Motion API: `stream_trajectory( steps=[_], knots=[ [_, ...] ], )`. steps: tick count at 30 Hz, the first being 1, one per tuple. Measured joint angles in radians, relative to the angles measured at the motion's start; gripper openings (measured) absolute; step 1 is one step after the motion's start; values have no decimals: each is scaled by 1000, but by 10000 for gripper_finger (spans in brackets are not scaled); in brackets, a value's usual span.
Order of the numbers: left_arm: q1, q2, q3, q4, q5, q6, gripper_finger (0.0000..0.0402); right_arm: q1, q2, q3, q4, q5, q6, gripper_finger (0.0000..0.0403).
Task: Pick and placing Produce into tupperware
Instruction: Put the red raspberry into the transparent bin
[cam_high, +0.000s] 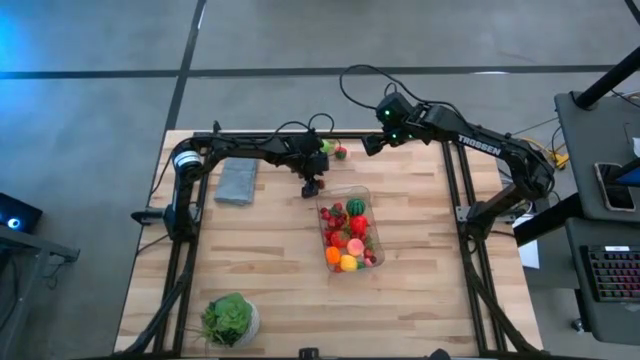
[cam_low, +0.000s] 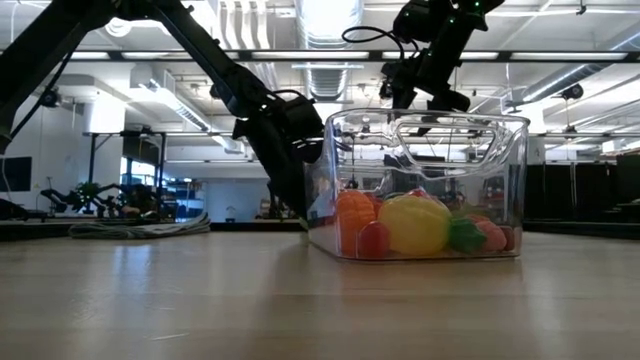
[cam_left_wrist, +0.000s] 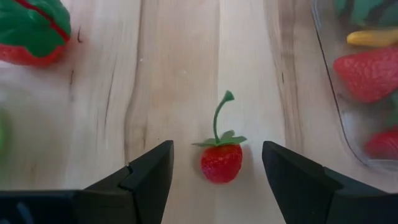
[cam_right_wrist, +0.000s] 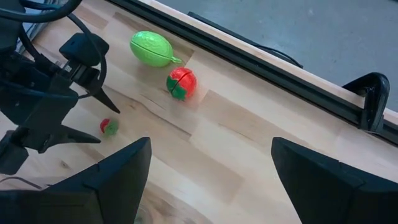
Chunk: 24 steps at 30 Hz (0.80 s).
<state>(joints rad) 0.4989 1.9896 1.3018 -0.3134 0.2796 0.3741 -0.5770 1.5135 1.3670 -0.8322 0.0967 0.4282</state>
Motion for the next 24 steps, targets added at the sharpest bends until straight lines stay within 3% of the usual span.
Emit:
stream_trajectory(
  steps=[16, 24],
  knots=[
    [0, 0, 8, -28, 7, -58, 230, 0, 0, 0, 0, 1, -28, 325],
    [-10, 0, 8, -71, -32, -107, 198, 0, 0, 0, 0, 1, -28, 325]
  ],
)
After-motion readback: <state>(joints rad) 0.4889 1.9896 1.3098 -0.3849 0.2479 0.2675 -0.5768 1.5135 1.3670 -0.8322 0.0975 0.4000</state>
